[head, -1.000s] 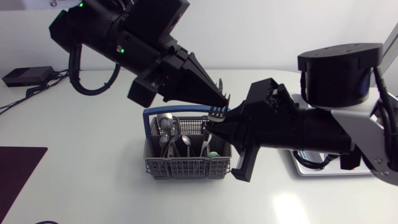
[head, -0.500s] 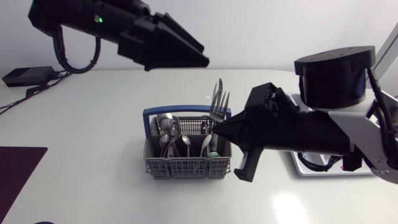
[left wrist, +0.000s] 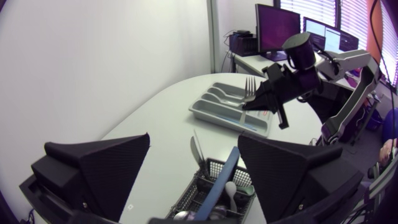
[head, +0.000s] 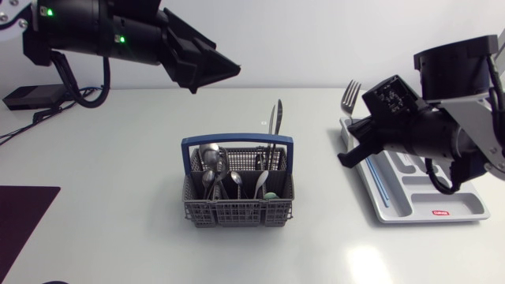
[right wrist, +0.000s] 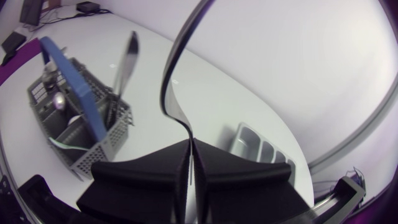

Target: Sort the cutlery from the basket into the organizer compartments.

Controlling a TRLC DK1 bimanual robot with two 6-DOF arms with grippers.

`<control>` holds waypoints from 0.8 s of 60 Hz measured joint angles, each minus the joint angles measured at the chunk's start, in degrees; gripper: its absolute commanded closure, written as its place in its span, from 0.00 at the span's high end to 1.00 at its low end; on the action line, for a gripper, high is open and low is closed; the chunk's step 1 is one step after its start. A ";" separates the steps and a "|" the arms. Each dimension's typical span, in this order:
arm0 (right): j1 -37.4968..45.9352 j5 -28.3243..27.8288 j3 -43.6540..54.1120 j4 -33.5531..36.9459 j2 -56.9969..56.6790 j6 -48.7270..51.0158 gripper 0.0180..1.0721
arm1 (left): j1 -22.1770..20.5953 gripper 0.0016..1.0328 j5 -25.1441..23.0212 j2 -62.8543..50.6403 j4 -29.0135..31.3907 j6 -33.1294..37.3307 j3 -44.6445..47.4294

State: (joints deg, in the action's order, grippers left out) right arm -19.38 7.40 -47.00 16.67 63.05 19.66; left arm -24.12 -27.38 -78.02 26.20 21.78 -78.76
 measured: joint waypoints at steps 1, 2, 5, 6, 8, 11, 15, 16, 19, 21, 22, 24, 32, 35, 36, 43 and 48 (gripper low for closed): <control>0.74 0.50 -0.33 0.13 0.48 -0.17 0.05 | 0.02 0.96 0.76 0.11 -0.46 -0.17 0.46; 1.49 1.03 -0.66 0.31 0.98 -0.31 0.05 | 0.00 0.96 1.44 0.24 -0.79 -0.33 0.94; 3.65 3.43 -1.60 0.72 2.67 -0.63 0.05 | 0.02 0.96 3.52 0.74 -1.70 -0.81 2.32; 4.22 4.37 -1.88 0.79 3.21 -0.66 0.05 | 0.00 0.96 4.11 0.87 -1.81 -0.85 2.75; 5.46 6.54 -2.47 1.01 4.57 -1.09 0.05 | 0.00 0.96 5.07 1.27 -2.14 -0.87 3.69; 7.19 9.22 -3.21 1.16 6.38 -1.53 0.05 | 0.00 0.96 6.64 1.90 -2.97 -0.87 5.14; 9.49 12.37 -4.52 1.33 9.20 -2.08 0.05 | -0.04 0.96 8.35 2.93 -3.80 -0.90 7.15; 10.01 12.92 -4.92 1.40 9.88 -2.25 0.05 | -0.04 0.96 8.46 3.10 -3.85 -0.87 7.54; 11.93 14.10 -6.12 1.46 12.07 -3.17 0.05 | -0.04 0.96 9.42 3.65 -4.00 -0.90 8.48; 13.11 14.34 -6.97 1.62 13.38 -3.63 0.05 | -0.04 0.96 9.75 3.89 -4.22 -0.92 9.03; 13.86 14.56 -7.52 1.64 14.23 -3.93 0.05 | -0.04 0.96 9.84 3.98 -4.26 -0.94 9.25; 15.04 14.86 -8.35 1.64 15.52 -4.42 0.05 | -0.04 0.96 9.97 4.13 -4.26 -1.03 9.64; 19.56 15.08 -12.11 1.64 21.16 -6.34 0.05 | -0.26 0.96 10.95 4.39 -4.90 -1.05 11.63; 20.87 15.39 -13.55 1.64 23.32 -7.02 0.05 | -0.42 0.96 11.54 4.39 -5.14 -1.05 12.24; 21.24 15.45 -14.03 1.64 24.04 -7.21 0.05 | -0.50 0.96 11.76 4.39 -5.27 -1.05 12.46; 23.91 17.20 -18.14 1.86 30.14 -8.59 0.05 | -1.11 0.96 13.25 4.48 -5.57 -1.09 13.31; 25.59 18.80 -21.11 2.08 34.56 -9.40 0.05 | -1.66 0.96 14.29 4.48 -5.81 -1.11 13.64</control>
State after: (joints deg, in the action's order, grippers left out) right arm 6.22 26.20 -68.12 18.74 97.60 10.26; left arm -25.78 -13.08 -73.54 20.38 20.67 -65.12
